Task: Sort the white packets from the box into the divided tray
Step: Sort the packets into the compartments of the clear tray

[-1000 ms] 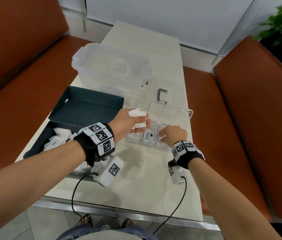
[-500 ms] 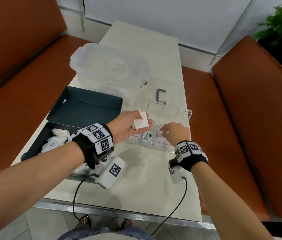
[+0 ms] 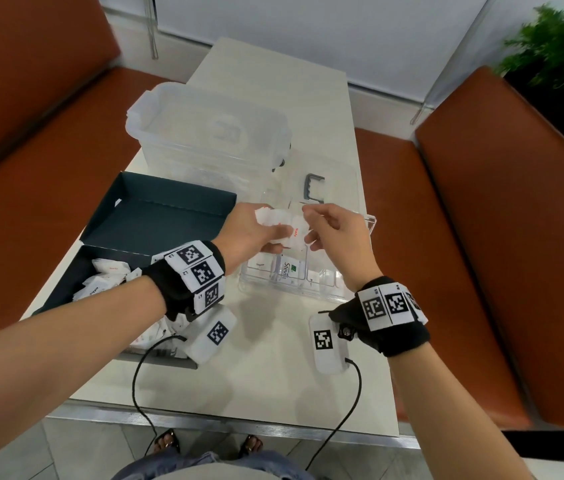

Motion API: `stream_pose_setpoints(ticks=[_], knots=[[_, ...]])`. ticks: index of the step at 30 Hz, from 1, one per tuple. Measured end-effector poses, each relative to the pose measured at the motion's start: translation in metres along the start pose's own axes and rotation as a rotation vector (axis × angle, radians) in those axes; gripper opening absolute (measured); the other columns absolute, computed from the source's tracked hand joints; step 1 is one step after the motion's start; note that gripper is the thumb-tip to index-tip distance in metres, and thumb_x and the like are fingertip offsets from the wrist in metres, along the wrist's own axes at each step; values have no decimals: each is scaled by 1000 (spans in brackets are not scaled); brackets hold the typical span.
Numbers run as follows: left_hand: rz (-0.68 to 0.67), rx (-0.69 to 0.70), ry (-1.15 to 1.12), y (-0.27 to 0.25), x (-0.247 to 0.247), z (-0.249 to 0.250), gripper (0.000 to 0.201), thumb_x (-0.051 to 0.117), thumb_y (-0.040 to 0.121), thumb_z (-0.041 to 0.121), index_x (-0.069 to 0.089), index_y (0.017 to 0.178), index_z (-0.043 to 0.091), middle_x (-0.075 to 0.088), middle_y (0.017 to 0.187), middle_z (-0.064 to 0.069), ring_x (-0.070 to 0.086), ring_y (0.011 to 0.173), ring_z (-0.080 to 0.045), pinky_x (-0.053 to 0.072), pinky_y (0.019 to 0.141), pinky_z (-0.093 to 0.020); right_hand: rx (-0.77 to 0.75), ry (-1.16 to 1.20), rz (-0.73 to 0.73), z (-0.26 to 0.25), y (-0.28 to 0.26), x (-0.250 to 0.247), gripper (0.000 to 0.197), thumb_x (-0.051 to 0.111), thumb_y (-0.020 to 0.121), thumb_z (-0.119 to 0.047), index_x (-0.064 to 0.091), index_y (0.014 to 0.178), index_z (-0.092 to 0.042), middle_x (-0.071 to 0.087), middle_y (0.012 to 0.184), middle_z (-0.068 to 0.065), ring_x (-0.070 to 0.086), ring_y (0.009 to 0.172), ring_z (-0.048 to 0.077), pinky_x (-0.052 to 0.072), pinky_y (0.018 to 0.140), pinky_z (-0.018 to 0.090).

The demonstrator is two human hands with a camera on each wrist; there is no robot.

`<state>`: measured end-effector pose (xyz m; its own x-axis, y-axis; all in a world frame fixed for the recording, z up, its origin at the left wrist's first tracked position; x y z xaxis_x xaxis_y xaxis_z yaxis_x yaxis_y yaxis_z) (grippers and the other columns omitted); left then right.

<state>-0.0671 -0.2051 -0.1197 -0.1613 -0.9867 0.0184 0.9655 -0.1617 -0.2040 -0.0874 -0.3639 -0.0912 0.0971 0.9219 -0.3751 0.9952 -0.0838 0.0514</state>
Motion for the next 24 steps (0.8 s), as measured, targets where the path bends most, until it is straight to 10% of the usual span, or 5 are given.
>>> stream_pose_setpoints(ticks=[11, 17, 24], knots=[[-119, 5, 35, 6, 2, 9, 23, 73, 86, 13, 67, 101, -3, 74, 87, -15, 74, 75, -23, 56, 59, -22, 95, -151, 16, 16, 27, -47, 12, 66, 87, -6, 71, 99, -6, 69, 74, 6, 63, 55, 5, 52, 54, 15], [-118, -16, 23, 13, 22, 9, 19, 70, 87, 9, 65, 101, -2, 73, 85, -15, 72, 70, -20, 59, 61, -24, 233, -711, -33, 66, 39, -76, 14, 59, 90, -11, 71, 95, -13, 69, 101, 9, 66, 82, 22, 57, 77, 31], [-147, -20, 30, 6, 37, 4, 19, 70, 87, 8, 65, 101, -3, 72, 85, -16, 72, 67, -17, 56, 56, -21, 233, -1145, -234, 101, 29, -44, 30, 48, 90, -14, 69, 102, -32, 68, 100, -3, 55, 76, 20, 41, 68, 27]])
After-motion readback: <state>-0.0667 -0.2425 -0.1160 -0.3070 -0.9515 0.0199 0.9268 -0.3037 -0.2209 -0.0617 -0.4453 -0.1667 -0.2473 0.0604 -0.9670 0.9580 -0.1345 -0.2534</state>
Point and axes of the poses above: each hand's wrist, its own y-axis towards the middle knuckle, its own x-axis out of the palm, z = x × y, the point moved 3 cm from there along y, towards the middle knuckle
